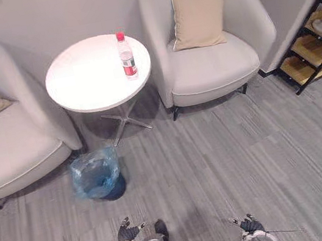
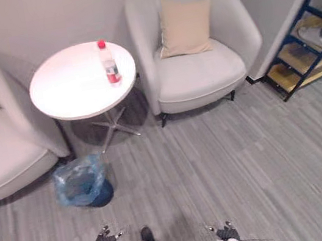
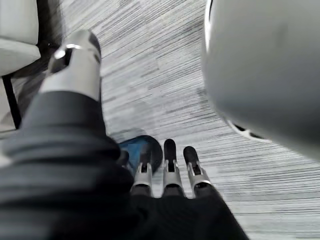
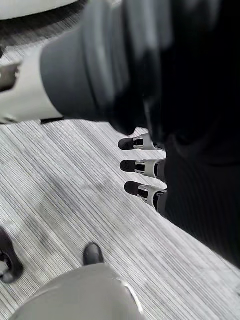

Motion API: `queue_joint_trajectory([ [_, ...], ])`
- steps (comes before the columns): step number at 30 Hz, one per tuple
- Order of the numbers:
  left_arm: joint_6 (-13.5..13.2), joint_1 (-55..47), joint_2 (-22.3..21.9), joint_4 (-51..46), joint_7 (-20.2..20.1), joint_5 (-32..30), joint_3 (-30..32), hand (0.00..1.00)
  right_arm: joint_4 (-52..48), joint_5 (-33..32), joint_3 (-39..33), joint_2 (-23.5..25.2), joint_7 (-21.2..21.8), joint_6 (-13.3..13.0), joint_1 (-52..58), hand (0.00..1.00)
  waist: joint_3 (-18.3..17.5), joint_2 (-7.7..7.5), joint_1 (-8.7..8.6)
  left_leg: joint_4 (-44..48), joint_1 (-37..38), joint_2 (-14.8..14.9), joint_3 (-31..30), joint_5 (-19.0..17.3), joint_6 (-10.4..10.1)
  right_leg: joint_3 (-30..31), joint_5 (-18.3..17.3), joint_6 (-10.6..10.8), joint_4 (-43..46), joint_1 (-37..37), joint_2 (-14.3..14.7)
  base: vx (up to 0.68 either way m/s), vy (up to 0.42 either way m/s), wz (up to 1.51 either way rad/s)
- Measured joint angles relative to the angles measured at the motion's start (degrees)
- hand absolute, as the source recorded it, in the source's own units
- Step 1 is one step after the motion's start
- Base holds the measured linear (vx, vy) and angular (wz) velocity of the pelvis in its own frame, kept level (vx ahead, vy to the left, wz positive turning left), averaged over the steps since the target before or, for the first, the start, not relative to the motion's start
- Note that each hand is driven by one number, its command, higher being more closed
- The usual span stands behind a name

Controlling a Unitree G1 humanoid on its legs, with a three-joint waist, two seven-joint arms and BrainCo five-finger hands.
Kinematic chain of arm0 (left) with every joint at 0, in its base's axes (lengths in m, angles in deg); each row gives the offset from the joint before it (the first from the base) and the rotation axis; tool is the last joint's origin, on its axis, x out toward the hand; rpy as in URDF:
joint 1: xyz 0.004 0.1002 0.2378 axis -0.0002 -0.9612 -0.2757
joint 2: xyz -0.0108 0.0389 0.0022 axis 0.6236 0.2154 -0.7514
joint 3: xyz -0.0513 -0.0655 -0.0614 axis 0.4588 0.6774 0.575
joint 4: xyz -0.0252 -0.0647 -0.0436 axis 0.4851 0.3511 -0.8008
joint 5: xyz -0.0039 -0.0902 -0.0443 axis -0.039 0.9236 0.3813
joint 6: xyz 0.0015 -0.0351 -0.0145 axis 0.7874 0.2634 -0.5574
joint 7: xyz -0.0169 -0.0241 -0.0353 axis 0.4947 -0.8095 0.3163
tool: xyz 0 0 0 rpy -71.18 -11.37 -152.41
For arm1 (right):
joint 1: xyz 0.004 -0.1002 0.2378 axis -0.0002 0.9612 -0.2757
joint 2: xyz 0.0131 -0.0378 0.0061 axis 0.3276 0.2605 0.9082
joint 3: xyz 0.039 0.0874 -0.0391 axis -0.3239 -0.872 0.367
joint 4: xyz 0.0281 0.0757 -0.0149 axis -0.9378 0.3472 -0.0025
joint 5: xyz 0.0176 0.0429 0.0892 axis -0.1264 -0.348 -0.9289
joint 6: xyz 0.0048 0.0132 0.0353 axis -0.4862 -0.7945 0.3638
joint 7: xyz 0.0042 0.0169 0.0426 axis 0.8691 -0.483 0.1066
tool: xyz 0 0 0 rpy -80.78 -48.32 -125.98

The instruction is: Gather rubbish on tea table into small bin, then transfer packed bag to large trash can.

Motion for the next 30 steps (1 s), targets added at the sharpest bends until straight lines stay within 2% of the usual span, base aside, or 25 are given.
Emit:
queue_joint_trajectory([
  [1, 0.05, 0.02, 0.25, 0.32, 0.01, 0.00, -0.82, 0.00, -0.31, 0.05, -0.01, -0.17, 0.20, 0.01, 0.19, 0.00, -0.05, -0.09, -0.12, -0.25, 1.52, -0.38, -0.03, -0.77, 0.15, 0.41, -0.06, 0.47, 5.26, -2.06, -1.00, 0.56, 0.108, 0.15],
  [2, 0.21, -0.07, 0.39, 0.57, -0.02, 0.00, -1.89, 0.00, -0.29, 0.25, 0.02, -0.57, 0.46, 0.05, 0.20, 0.00, -0.07, -0.06, -0.33, -0.91, 4.58, -0.90, -0.31, -2.00, 0.29, 0.52, -1.12, -0.18, 12.69, -4.90, -2.24, 0.46, 0.034, 0.17],
  [3, 0.22, -0.13, 0.16, 0.71, 0.00, 0.06, -2.12, 0.00, -0.35, 0.44, 0.04, -0.84, 0.67, 0.04, 0.20, 0.00, 0.12, 0.44, -0.41, -2.69, 8.24, -1.11, -1.07, -2.13, 0.41, -0.43, -3.20, -1.91, 16.25, -7.36, -3.01, 0.46, 0.015, 0.25],
  [5, 0.22, -0.06, -0.28, 0.90, 0.00, 0.13, -2.18, 0.00, -0.52, 0.99, 0.03, -1.24, 0.99, -0.01, 0.14, 0.00, 0.22, 1.08, -0.60, -5.05, 12.08, -0.29, -2.27, -2.13, 0.41, -2.66, -5.46, -4.02, 15.11, -10.00, -2.91, 0.35, -0.046, 0.29],
  [6, 0.21, -0.10, -0.59, 1.13, 0.00, 0.13, -2.12, 0.00, -0.53, 1.66, 0.02, -1.32, 1.04, -0.02, 0.14, 0.00, 0.18, 1.25, -0.76, -5.69, 13.61, 0.40, -3.24, -2.13, 0.41, -2.86, -6.63, -4.54, 12.31, -11.89, -2.04, 0.33, -0.098, 0.41],
  [8, 0.19, -0.02, -0.96, 1.53, -0.01, 0.12, -1.60, 0.00, -0.70, 1.94, 0.01, -1.37, 1.06, -0.05, 0.16, 0.00, 0.16, 1.27, -1.55, -5.71, 15.13, 1.97, -5.01, -2.13, 0.40, -0.83, -6.78, -4.80, 4.28, -14.88, 0.20, 0.44, -0.235, 0.64],
  [9, 0.16, -0.26, -1.05, 1.54, 0.00, 0.11, -1.19, 0.00, -0.85, 1.90, 0.01, -1.39, 1.08, -0.07, 0.11, 0.00, 0.15, 1.21, -2.29, -5.69, 16.36, 3.02, -6.41, -2.59, -0.38, 2.07, -3.86, -4.91, -5.24, -16.23, 2.13, 0.49, -0.339, 0.73],
  [10, 0.11, -0.65, -0.86, 1.51, -0.02, 0.09, -1.17, 0.00, -0.86, 1.95, 0.18, -1.37, 1.08, -0.06, 0.44, 0.00, -0.19, 0.68, -2.58, -5.52, 16.95, 3.00, -7.26, -3.37, -1.75, 4.25, 1.19, -5.07, -13.27, -15.66, 2.74, 0.42, -0.315, 0.65],
  [11, 0.03, -0.72, -0.48, 1.55, -0.08, 0.05, -1.00, 0.00, -0.49, 1.93, 0.47, -1.29, 1.10, -0.04, 0.88, 0.00, -0.61, -0.45, -2.60, -5.35, 17.34, 2.21, -8.22, -4.45, -3.45, 5.72, 7.35, -5.92, -17.42, -15.35, 2.27, 0.34, -0.253, 0.43],
  [12, 0.06, -0.18, -1.80, 2.76, -0.13, 0.03, 0.29, 0.00, -0.29, 1.68, 0.00, -2.43, 1.48, -0.19, 0.08, 0.00, -0.39, 2.42, -2.42, -4.77, 18.40, 5.02, -9.92, -6.11, -5.17, 4.16, 5.13, -6.72, -13.25, -15.30, 3.97, 0.47, -0.334, 0.32],
  [13, 0.02, -0.35, -3.45, 2.77, -0.44, 0.02, 1.51, 0.00, -0.16, 1.97, -0.06, -3.39, 1.47, -0.13, 0.06, 0.00, -1.05, 4.16, -2.35, -3.44, 18.31, 6.30, -11.00, -6.17, -5.32, 3.20, 2.04, -7.38, -12.05, -14.97, 4.94, 0.38, -0.271, 0.29],
  [14, 0.03, -0.33, -4.03, 2.75, -0.44, 0.01, 1.71, 0.00, -0.18, 1.77, -0.16, -3.52, 1.49, -0.12, 0.16, 0.00, -0.94, 4.74, -2.48, -1.76, 17.81, 7.06, -11.24, -6.15, -5.38, 2.11, 1.07, -7.77, -11.92, -14.24, 5.00, 0.40, -0.300, 0.44],
  [15, 0.05, -0.21, -4.91, 2.67, -0.48, -0.01, 2.74, 0.00, -0.25, 1.70, -0.12, -3.70, 1.47, -0.19, 0.20, 0.00, -0.91, 5.59, -2.86, 4.26, 15.28, 8.38, -11.87, -5.89, -5.79, 0.58, -0.02, -8.52, -12.39, -12.44, 5.46, 0.30, -0.242, 0.69],
  [16, 0.09, 0.03, -5.70, 2.29, -0.82, -0.03, 3.75, 0.00, -0.40, 1.58, 0.25, -3.69, 1.41, -0.20, 0.35, 0.00, -0.90, 5.95, -3.12, 15.32, 10.24, 10.10, -12.88, -4.20, -7.55, -1.32, -1.24, -8.94, -13.80, -9.71, 5.80, 0.36, -0.283, 0.72],
  [17, 0.09, 0.04, -5.91, 1.73, -0.92, -0.03, 3.90, 0.00, -0.42, 1.48, 0.86, -3.70, 1.37, -0.19, 0.54, 0.00, -0.88, 5.98, -3.08, 20.87, 7.72, 11.20, -12.78, -3.29, -8.09, -2.03, -1.63, -9.28, -14.76, -8.15, 6.10, 0.27, -0.201, 0.68],
  [18, 0.04, -0.21, -6.11, 0.18, -1.14, -0.03, 3.91, 0.00, -0.43, 1.35, 1.98, -3.77, 1.17, -0.21, 0.95, 0.00, -0.71, 5.84, -2.63, 29.78, 3.50, 13.40, -11.47, -3.31, -8.00, -3.78, -2.15, -10.01, -16.45, -5.07, 6.35, 0.21, -0.133, 0.43],
  [19, -0.04, -0.29, -6.06, -0.56, -1.12, -0.02, 3.88, 0.00, -0.48, 1.31, 2.57, -3.71, 1.03, -0.23, 1.27, 0.00, -0.54, 5.49, -2.37, 33.22, 1.58, 14.43, -9.58, -3.47, -8.04, -4.68, -2.58, -10.33, -17.48, -3.03, 6.36, 0.25, -0.132, 0.44],
  [21, -0.03, -0.27, -6.15, -1.46, -1.10, 0.00, 3.78, 0.00, -0.44, -0.31, 2.78, -3.39, 0.88, -0.18, 1.97, 0.00, -0.25, 4.85, -2.15, 34.25, -2.03, 16.02, -3.31, -4.72, -5.99, -6.56, -3.08, -10.06, -20.75, 1.74, 6.14, 0.23, -0.064, 0.39],
  [23, -0.06, -0.14, -6.22, -1.85, -1.13, -0.04, 3.64, 0.00, -0.46, -0.59, 2.09, -2.99, 0.79, -0.14, 2.04, 0.00, -0.32, 4.52, -2.05, 27.79, -3.54, 15.15, 0.87, -5.20, -5.61, -7.84, -3.20, -9.49, -22.55, 3.70, 5.15, 0.23, 0.037, 0.33],
  [25, -0.05, 0.11, -6.06, -1.84, -1.12, -0.19, 3.26, 0.00, -0.43, -0.96, 1.53, -2.61, 0.61, -0.15, 2.04, 0.00, -0.03, 4.03, -2.04, 16.21, -3.94, 12.15, 3.85, -4.10, -4.57, -8.62, -3.75, -8.18, -23.39, 5.47, 3.45, 0.28, 0.111, 0.35],
  [26, -0.05, 0.41, -5.98, -1.66, -1.12, -0.55, 2.76, 0.00, -0.31, -0.98, 1.41, -2.64, 0.60, -0.13, 2.04, 0.00, 0.04, 3.93, -2.03, 9.07, -3.72, 10.20, 4.58, -1.44, -4.27, -8.92, -4.24, -7.28, -23.43, 6.09, 2.73, 0.30, 0.159, 0.21],
  [27, -0.25, 0.96, -5.04, -0.72, -1.12, -0.75, 1.50, 0.00, 0.53, -0.96, 0.80, -2.43, 0.55, 0.03, 2.23, 0.00, -0.08, 2.97, -0.87, 3.53, -1.56, 7.00, 4.61, 3.56, -3.74, -7.23, -4.81, -5.62, -23.45, 6.87, 1.65, 0.35, 0.167, 0.21],
  [30, -0.25, 1.39, -2.57, 0.38, -1.19, -1.09, -0.49, 0.00, 2.14, -0.56, 1.14, -1.51, 0.98, 0.00, 1.60, 0.00, -0.64, 0.75, -0.82, 3.36, -1.01, 4.53, 4.56, 1.92, -2.11, -4.33, -3.33, -4.60, -26.31, 8.19, 0.26, 0.32, 0.191, 0.19],
])
